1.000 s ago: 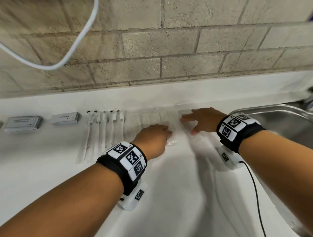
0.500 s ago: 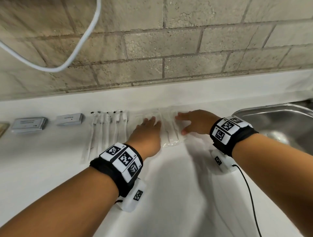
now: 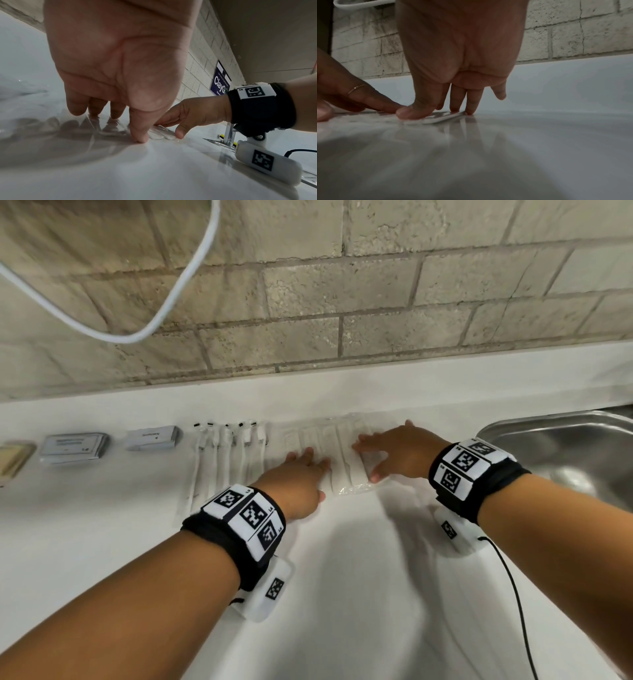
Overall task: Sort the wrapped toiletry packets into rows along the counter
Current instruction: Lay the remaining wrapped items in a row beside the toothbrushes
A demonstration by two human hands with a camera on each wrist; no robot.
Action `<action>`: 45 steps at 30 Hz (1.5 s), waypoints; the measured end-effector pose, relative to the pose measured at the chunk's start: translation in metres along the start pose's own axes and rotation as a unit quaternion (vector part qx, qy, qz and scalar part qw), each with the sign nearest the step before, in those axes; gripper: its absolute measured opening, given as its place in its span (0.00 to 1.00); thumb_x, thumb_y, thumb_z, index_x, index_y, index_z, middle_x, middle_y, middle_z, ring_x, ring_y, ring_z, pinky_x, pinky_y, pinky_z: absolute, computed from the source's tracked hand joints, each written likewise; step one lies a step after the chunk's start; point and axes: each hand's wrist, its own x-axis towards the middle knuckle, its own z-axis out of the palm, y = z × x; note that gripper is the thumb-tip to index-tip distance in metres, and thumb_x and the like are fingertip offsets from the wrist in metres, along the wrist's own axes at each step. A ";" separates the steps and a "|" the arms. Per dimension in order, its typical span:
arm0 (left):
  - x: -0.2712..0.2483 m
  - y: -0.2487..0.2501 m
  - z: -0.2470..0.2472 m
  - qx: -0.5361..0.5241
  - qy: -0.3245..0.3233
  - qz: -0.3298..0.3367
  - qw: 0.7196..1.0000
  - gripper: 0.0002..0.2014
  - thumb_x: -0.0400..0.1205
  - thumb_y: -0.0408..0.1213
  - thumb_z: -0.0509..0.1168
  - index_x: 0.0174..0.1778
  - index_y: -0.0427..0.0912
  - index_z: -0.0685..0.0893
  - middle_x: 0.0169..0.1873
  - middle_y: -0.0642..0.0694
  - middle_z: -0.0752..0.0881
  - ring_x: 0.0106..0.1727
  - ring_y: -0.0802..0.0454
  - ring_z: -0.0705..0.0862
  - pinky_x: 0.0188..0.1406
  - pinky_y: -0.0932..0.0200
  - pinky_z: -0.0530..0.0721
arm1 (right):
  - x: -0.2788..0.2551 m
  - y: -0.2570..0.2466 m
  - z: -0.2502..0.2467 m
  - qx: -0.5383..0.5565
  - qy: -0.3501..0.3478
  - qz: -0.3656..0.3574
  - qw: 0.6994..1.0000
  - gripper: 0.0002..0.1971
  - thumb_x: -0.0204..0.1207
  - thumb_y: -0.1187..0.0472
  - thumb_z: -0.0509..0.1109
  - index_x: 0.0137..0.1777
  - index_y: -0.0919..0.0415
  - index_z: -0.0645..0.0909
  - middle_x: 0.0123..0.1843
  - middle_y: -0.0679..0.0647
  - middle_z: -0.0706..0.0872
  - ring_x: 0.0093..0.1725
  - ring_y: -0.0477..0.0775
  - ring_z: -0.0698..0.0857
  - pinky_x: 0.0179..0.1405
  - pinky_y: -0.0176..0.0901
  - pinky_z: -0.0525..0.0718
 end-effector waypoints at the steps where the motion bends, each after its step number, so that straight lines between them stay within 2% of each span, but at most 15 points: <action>1: 0.001 0.000 0.000 0.001 -0.001 0.001 1.000 0.32 0.88 0.45 0.54 0.85 0.56 0.45 0.85 0.48 0.40 0.85 0.42 0.43 0.83 0.42 0.53 | -0.001 0.000 0.000 0.009 0.000 0.002 1.000 0.36 0.73 0.44 0.72 0.80 0.35 0.61 0.84 0.36 0.57 0.85 0.47 0.54 0.82 0.62 0.33; 11: 0.006 0.002 -0.003 0.018 0.003 0.014 1.000 0.33 0.87 0.45 0.55 0.85 0.55 0.45 0.85 0.48 0.41 0.86 0.43 0.44 0.83 0.43 0.54 | -0.003 0.006 -0.002 0.006 -0.004 -0.002 1.000 0.34 0.73 0.43 0.72 0.78 0.35 0.64 0.84 0.35 0.57 0.85 0.45 0.53 0.79 0.63 0.29; 15: 0.002 -0.003 -0.005 0.010 0.010 0.020 1.000 0.41 0.84 0.46 0.62 0.85 0.52 0.42 0.85 0.50 0.39 0.86 0.47 0.43 0.83 0.44 0.56 | -0.003 0.006 -0.002 0.001 -0.002 -0.007 1.000 0.33 0.72 0.43 0.72 0.78 0.35 0.65 0.84 0.36 0.58 0.85 0.45 0.53 0.78 0.64 0.29; 17: -0.001 -0.006 -0.010 0.026 0.014 0.025 0.999 0.42 0.83 0.44 0.64 0.85 0.50 0.42 0.85 0.50 0.39 0.86 0.47 0.44 0.82 0.46 0.56 | -0.003 0.008 -0.003 0.004 0.004 -0.010 1.000 0.32 0.73 0.43 0.72 0.77 0.34 0.66 0.84 0.36 0.57 0.85 0.44 0.52 0.78 0.65 0.29; 20: -0.004 -0.009 -0.013 0.046 0.017 0.024 0.998 0.39 0.83 0.39 0.63 0.85 0.48 0.47 0.85 0.49 0.43 0.86 0.48 0.49 0.81 0.50 0.58 | -0.002 0.010 -0.001 0.004 0.003 -0.013 1.000 0.31 0.73 0.43 0.72 0.76 0.33 0.67 0.83 0.34 0.58 0.84 0.43 0.54 0.78 0.65 0.29; 26: -0.005 -0.009 -0.012 0.026 0.034 0.023 0.999 0.36 0.84 0.38 0.63 0.85 0.47 0.52 0.85 0.51 0.46 0.85 0.51 0.54 0.79 0.56 0.60 | -0.002 0.011 0.000 0.018 0.008 -0.009 1.000 0.31 0.72 0.43 0.73 0.75 0.32 0.68 0.83 0.33 0.59 0.84 0.41 0.54 0.78 0.66 0.29; 32: -0.008 -0.010 -0.011 0.011 0.049 0.037 0.998 0.33 0.83 0.36 0.63 0.84 0.53 0.57 0.85 0.53 0.48 0.84 0.52 0.56 0.79 0.58 0.61 | -0.004 -0.005 -0.005 -0.038 0.011 -0.048 0.998 0.30 0.74 0.41 0.69 0.77 0.34 0.67 0.84 0.35 0.57 0.84 0.41 0.53 0.78 0.69 0.31; 36: -0.009 -0.010 -0.011 0.011 0.048 0.040 0.998 0.32 0.84 0.36 0.62 0.83 0.55 0.58 0.85 0.54 0.49 0.84 0.53 0.57 0.78 0.58 0.61 | -0.002 -0.017 -0.001 -0.096 -0.036 -0.095 0.990 0.30 0.76 0.40 0.65 0.79 0.32 0.61 0.83 0.32 0.56 0.84 0.40 0.53 0.76 0.70 0.29; 39: -0.009 -0.011 -0.011 0.017 0.042 0.041 0.998 0.32 0.84 0.36 0.62 0.83 0.54 0.58 0.85 0.53 0.49 0.84 0.53 0.56 0.78 0.58 0.60 | 0.000 -0.021 -0.001 -0.108 -0.054 -0.097 0.988 0.30 0.78 0.41 0.64 0.79 0.33 0.61 0.84 0.32 0.56 0.85 0.40 0.51 0.76 0.72 0.29; 43: -0.006 -0.012 -0.009 0.022 0.044 0.045 0.998 0.33 0.84 0.37 0.61 0.83 0.58 0.56 0.85 0.53 0.47 0.85 0.51 0.51 0.81 0.53 0.58 | -0.005 -0.015 -0.005 -0.065 -0.026 -0.082 0.994 0.30 0.79 0.44 0.65 0.79 0.34 0.60 0.84 0.33 0.56 0.84 0.40 0.53 0.78 0.67 0.31; 45: -0.005 -0.011 -0.007 0.021 0.048 0.055 0.997 0.31 0.86 0.36 0.57 0.84 0.58 0.55 0.85 0.53 0.45 0.86 0.49 0.46 0.84 0.48 0.51 | -0.009 -0.008 -0.009 -0.040 -0.002 -0.058 0.997 0.28 0.80 0.47 0.64 0.79 0.35 0.62 0.84 0.34 0.57 0.84 0.40 0.54 0.79 0.65 0.32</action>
